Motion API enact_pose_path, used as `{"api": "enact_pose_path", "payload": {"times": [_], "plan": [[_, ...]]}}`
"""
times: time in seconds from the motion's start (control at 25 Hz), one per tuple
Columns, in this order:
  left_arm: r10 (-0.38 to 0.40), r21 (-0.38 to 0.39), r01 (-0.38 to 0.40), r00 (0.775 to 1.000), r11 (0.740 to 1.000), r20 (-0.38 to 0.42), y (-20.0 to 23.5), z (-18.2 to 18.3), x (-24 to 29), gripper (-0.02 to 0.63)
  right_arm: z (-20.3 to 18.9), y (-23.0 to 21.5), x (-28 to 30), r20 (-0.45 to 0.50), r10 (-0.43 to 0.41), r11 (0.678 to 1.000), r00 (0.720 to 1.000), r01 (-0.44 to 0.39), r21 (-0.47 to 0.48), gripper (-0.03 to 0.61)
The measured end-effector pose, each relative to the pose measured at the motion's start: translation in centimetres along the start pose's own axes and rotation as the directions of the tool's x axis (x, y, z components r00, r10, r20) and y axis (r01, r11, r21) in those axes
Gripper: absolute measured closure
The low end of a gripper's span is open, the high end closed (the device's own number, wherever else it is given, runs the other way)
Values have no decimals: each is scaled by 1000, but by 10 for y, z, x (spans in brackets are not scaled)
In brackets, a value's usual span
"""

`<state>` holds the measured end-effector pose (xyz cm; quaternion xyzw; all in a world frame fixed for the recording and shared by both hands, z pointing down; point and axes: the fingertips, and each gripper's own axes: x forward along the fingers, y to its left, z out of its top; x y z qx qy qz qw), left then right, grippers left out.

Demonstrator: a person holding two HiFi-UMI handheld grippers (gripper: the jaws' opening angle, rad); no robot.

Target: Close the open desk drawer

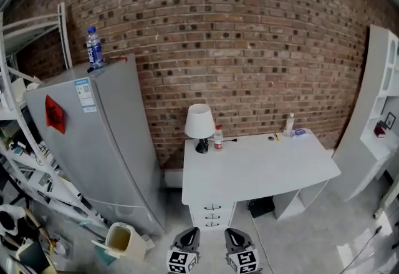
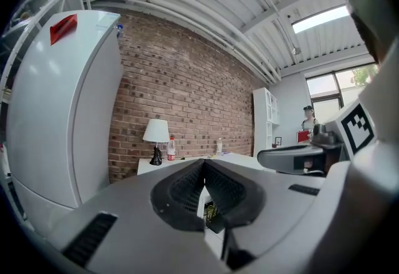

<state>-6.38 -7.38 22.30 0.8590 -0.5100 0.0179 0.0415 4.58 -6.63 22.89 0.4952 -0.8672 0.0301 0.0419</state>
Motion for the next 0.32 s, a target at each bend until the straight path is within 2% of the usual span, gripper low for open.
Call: {"api": "enact_pose_path", "payload": {"times": [0.12, 0.32], "plan": [[5, 8, -5, 1000, 1000, 2, 2, 2, -2, 606, 1, 11, 0, 4, 6, 1000, 1000, -6, -23, 548], [24, -19, -24, 1000, 1000, 16, 7, 4, -1, 606, 0, 18, 3, 0, 7, 1000, 1000, -7, -6, 548]]}}
